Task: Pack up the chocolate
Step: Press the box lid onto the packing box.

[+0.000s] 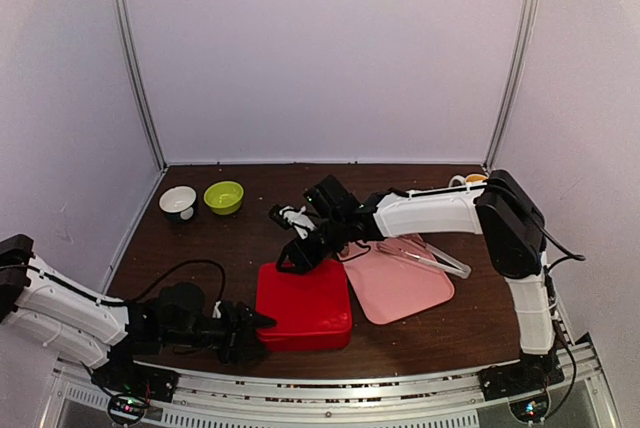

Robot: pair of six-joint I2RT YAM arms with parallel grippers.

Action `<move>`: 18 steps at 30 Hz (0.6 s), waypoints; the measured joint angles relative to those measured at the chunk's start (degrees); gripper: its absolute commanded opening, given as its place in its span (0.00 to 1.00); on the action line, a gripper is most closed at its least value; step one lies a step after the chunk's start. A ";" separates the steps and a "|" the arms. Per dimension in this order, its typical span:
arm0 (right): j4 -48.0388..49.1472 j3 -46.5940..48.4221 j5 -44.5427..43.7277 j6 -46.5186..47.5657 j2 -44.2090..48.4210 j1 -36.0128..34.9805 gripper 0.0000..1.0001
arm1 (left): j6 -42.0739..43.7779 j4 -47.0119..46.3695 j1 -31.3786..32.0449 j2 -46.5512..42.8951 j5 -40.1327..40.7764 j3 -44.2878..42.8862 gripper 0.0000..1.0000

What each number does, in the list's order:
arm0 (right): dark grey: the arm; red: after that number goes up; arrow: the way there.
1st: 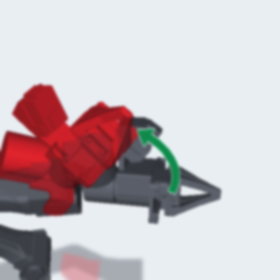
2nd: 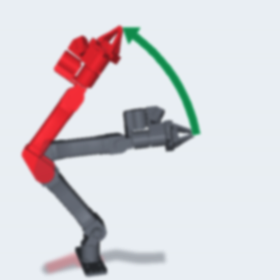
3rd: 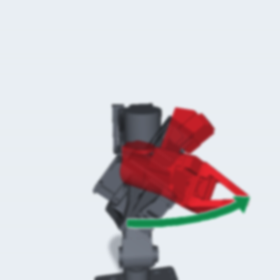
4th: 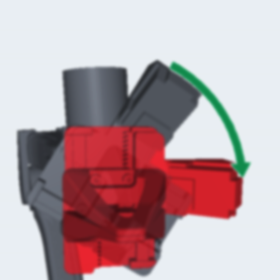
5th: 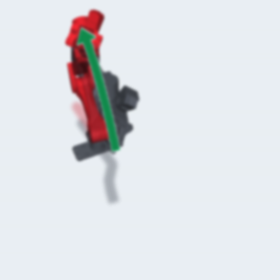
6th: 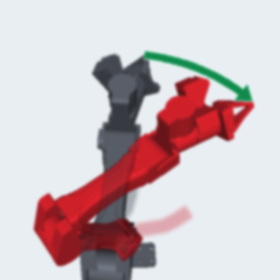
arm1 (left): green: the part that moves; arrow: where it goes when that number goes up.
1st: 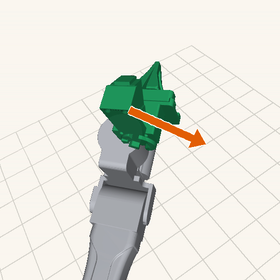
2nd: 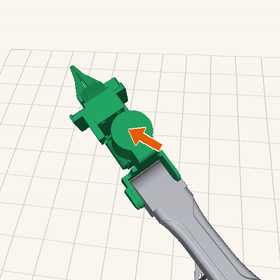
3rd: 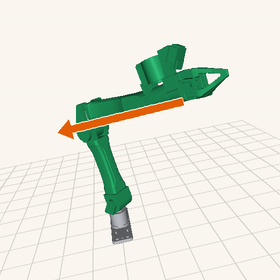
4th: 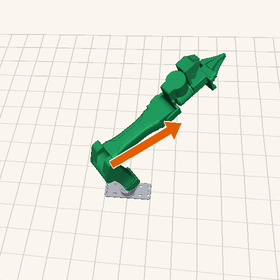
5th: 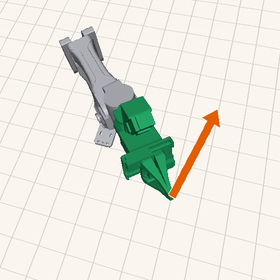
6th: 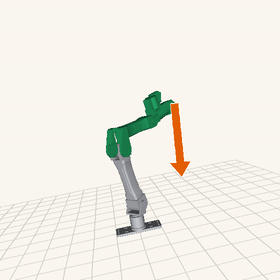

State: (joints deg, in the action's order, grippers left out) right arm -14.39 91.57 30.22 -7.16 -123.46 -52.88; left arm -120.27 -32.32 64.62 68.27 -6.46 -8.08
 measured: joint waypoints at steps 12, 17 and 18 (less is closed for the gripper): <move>-7.06 6.45 4.90 9.03 -3.19 0.59 0.43 | -1.07 -12.07 1.11 8.61 -2.19 0.26 0.45; -8.37 7.19 4.98 11.80 -3.54 0.70 0.43 | -1.55 -13.79 1.16 9.38 -2.64 0.31 0.39; -8.37 7.19 4.98 12.00 -3.54 0.70 0.44 | -1.62 -13.99 1.18 9.40 -2.64 0.37 0.39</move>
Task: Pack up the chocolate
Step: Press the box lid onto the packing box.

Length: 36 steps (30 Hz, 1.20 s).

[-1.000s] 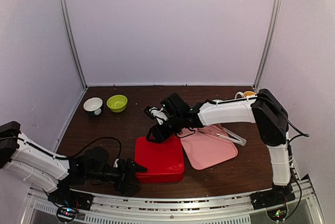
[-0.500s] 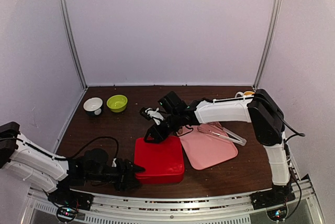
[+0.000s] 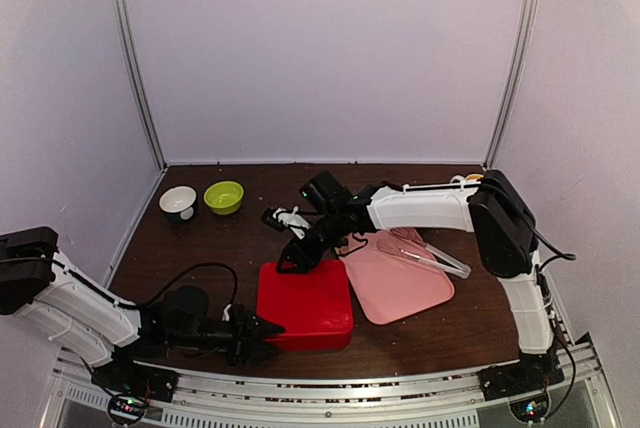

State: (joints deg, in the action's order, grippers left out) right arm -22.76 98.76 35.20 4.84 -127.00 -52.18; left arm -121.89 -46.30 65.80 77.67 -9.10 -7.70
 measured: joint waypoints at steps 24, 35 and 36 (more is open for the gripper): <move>-0.94 5.07 0.96 4.46 -3.91 -1.53 0.47 | -0.66 -24.74 0.04 16.28 -2.56 2.86 0.24; 0.42 4.52 -1.25 6.80 -3.61 -2.71 0.46 | -0.79 -29.20 0.04 18.62 -2.86 3.32 0.13; 1.16 3.89 -1.29 6.80 -3.37 -2.71 0.46 | -0.83 -29.20 0.04 18.62 -2.86 3.32 0.12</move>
State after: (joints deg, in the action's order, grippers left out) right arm -21.61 102.65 33.91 11.64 -130.37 -54.89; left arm -122.72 -75.50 65.84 96.29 -11.97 -4.38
